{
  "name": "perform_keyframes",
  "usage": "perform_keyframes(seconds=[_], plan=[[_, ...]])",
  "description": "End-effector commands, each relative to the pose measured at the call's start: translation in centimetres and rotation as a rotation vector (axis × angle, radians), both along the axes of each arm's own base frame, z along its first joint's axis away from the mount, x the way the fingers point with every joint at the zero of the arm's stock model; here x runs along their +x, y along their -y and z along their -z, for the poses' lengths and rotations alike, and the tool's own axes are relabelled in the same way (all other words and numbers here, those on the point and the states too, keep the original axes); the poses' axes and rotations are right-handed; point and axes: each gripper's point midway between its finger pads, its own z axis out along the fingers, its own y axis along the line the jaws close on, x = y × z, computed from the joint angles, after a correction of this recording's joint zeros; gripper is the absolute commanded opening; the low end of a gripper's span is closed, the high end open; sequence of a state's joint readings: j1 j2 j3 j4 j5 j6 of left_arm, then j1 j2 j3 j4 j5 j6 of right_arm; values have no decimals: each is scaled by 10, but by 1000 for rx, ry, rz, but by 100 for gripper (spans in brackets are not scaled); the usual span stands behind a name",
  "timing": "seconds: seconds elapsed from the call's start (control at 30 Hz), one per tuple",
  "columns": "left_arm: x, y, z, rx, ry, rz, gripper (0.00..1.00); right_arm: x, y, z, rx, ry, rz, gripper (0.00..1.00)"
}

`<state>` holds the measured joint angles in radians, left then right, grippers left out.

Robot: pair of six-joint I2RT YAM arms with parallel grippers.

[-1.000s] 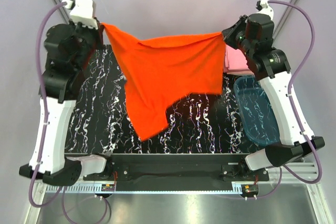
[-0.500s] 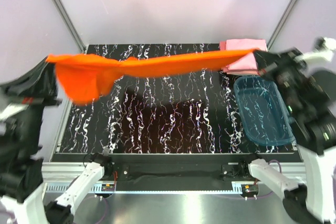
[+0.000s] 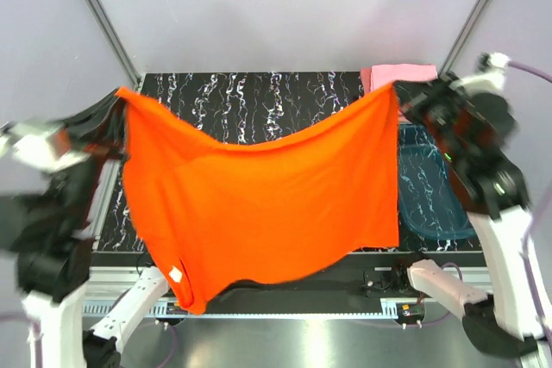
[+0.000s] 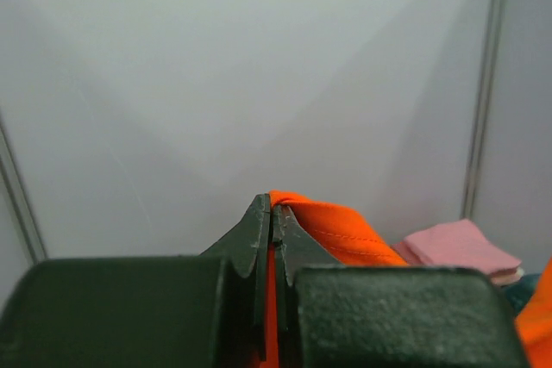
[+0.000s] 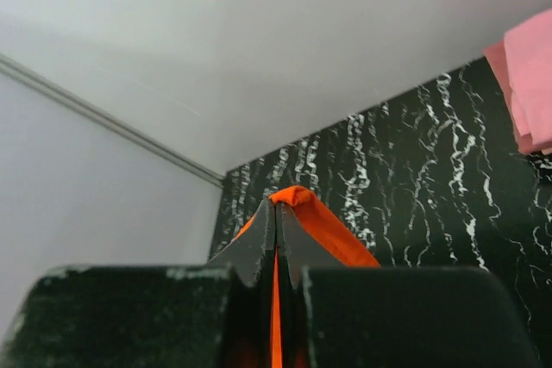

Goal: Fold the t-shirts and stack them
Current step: Flatten the tshirt out

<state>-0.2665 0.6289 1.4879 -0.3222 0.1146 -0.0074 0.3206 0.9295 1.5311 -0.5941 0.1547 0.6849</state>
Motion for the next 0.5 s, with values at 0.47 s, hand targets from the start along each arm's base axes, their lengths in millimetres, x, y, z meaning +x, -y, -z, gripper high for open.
perform_keyframes(seconds=[0.47], plan=[[367, -44, 308, 385, -670, -263, 0, 282, -53, 317, -97, -474, -66, 0]])
